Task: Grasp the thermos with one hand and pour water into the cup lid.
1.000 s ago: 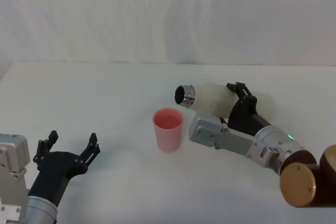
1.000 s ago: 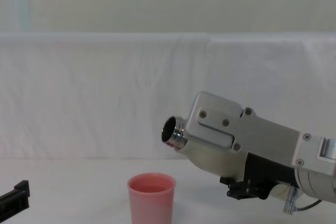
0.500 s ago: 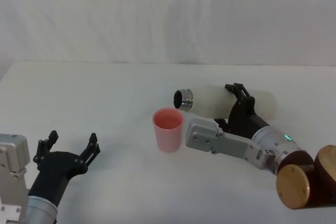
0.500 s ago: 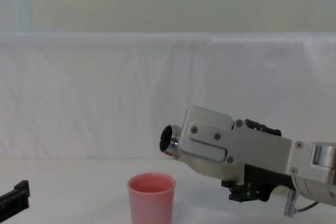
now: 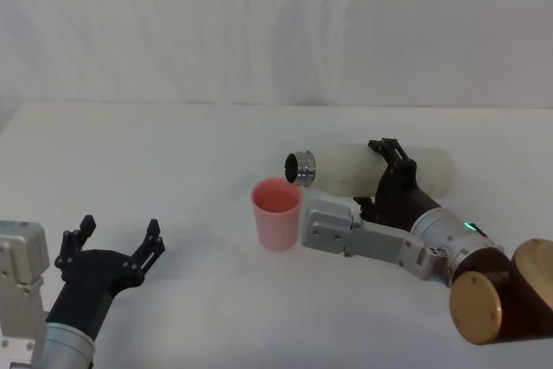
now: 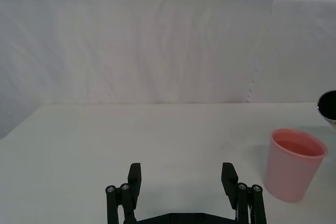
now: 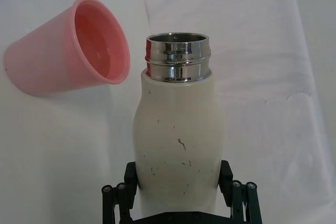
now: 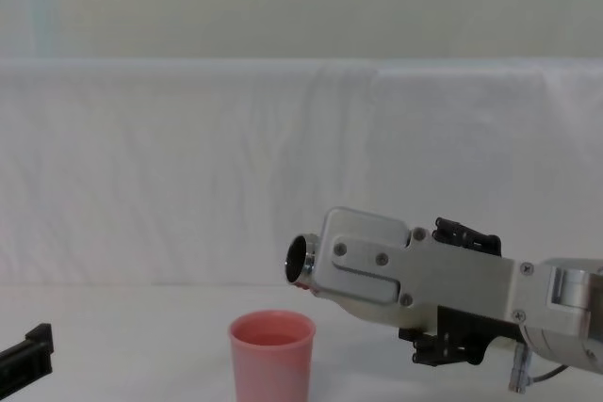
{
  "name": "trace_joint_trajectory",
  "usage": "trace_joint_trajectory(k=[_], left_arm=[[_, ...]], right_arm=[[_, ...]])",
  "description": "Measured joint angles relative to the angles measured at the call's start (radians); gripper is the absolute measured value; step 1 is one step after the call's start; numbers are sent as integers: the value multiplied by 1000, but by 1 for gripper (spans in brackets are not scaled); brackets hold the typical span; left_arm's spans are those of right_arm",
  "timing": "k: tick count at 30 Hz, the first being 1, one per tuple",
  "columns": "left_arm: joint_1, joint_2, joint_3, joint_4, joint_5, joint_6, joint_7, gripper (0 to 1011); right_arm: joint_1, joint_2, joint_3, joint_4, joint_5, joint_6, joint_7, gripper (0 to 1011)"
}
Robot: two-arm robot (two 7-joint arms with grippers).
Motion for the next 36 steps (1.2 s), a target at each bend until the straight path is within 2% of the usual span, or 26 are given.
trace_joint_trajectory(k=[19, 36], left_arm=[[0, 0, 0, 0, 0, 0, 0, 1001], [0, 0, 0, 0, 0, 0, 0, 1001]], right_arm=[[23, -2, -22, 27, -43, 3, 4, 952], [54, -1, -58, 54, -115, 15, 7, 952]])
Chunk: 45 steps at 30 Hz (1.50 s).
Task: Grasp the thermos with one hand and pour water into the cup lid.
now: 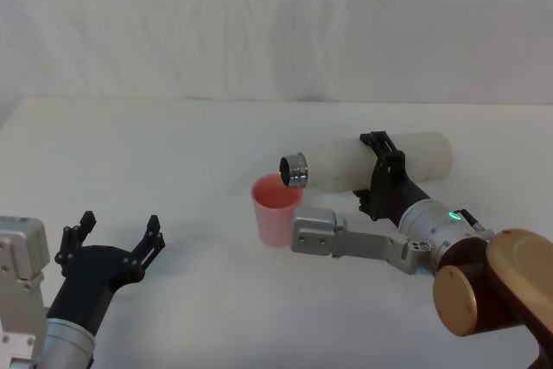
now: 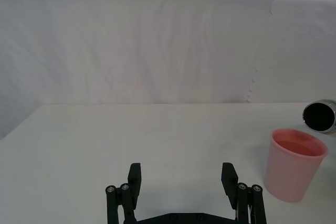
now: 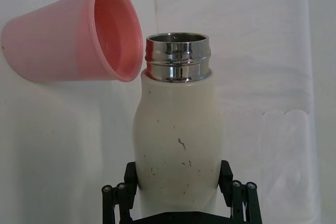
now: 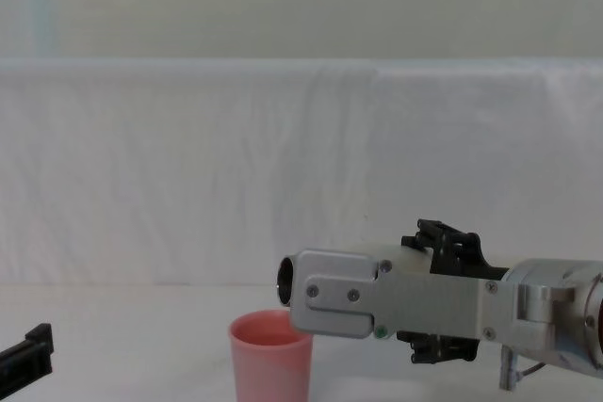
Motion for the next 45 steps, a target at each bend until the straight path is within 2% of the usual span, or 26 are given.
trace_joint_trajectory(k=[22, 45], left_arm=[[0, 0, 0, 0, 0, 0, 0, 1001], [0, 0, 0, 0, 0, 0, 0, 1001]], right_arm=[[14, 1, -7, 11, -29, 2, 4, 952], [51, -4, -38, 37, -78, 11, 19, 952]])
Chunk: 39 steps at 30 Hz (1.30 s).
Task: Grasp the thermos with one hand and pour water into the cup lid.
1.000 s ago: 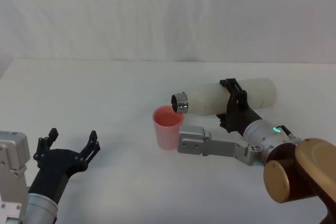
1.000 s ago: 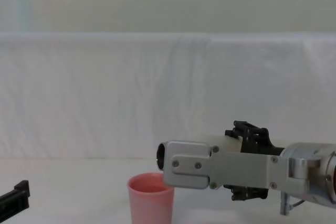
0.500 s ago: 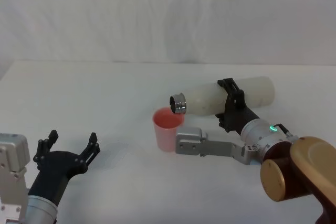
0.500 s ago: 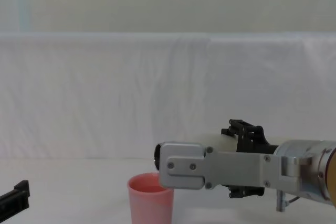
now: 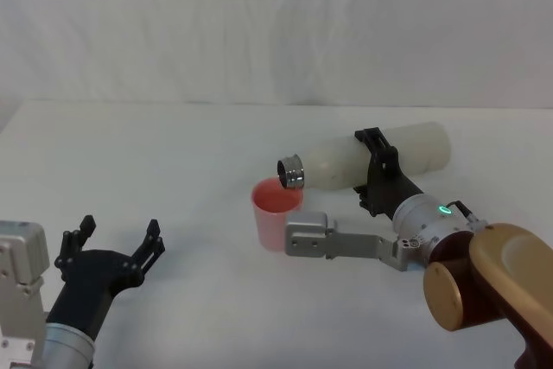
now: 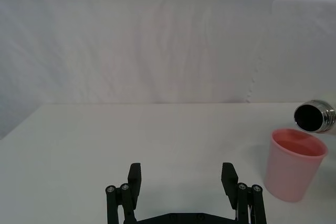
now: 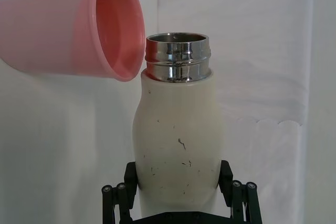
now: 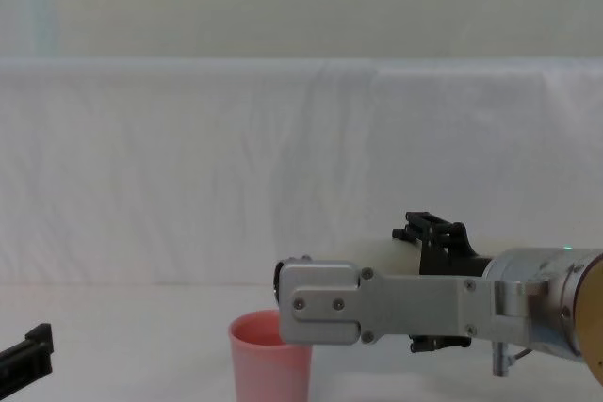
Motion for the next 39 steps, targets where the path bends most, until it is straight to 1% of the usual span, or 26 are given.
trace_joint_trajectory(k=[10, 22, 39], left_arm=[[0, 0, 0, 0, 0, 0, 0, 1001], [0, 0, 0, 0, 0, 0, 0, 1001], [0, 0, 0, 0, 0, 0, 0, 1001]], right_arm=[[9, 0, -5, 5, -9, 2, 6, 952], [22, 7, -23, 6, -38, 4, 18, 952], [29, 13, -34, 1, -60, 7, 25, 952]])
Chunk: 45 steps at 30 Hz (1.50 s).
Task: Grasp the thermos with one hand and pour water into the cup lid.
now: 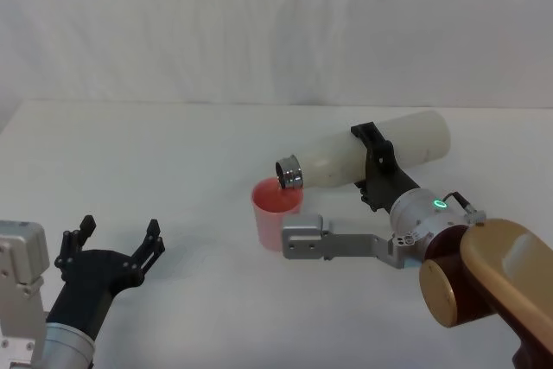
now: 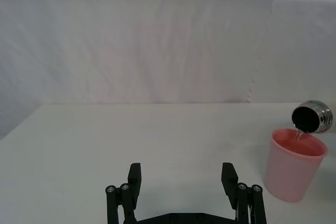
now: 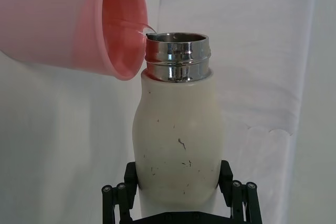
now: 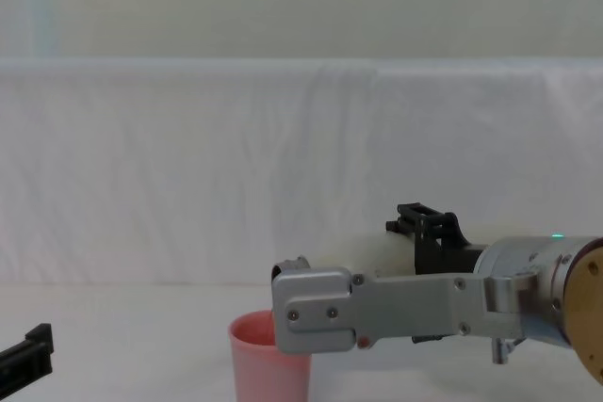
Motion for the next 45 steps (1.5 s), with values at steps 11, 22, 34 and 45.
trace_joint_trajectory(k=[11, 22, 34, 45], left_arm=[[0, 0, 0, 0, 0, 0, 0, 1001], [0, 0, 0, 0, 0, 0, 0, 1001], [0, 0, 0, 0, 0, 0, 0, 1001], [0, 0, 0, 0, 0, 0, 0, 1001]], right_arm=[[0, -1, 1, -4, 0, 1, 0, 952], [0, 2, 0, -15, -9, 4, 7, 952], [0, 5, -3, -18, -15, 5, 11, 952], [0, 7, -4, -19, -18, 4, 14, 952]])
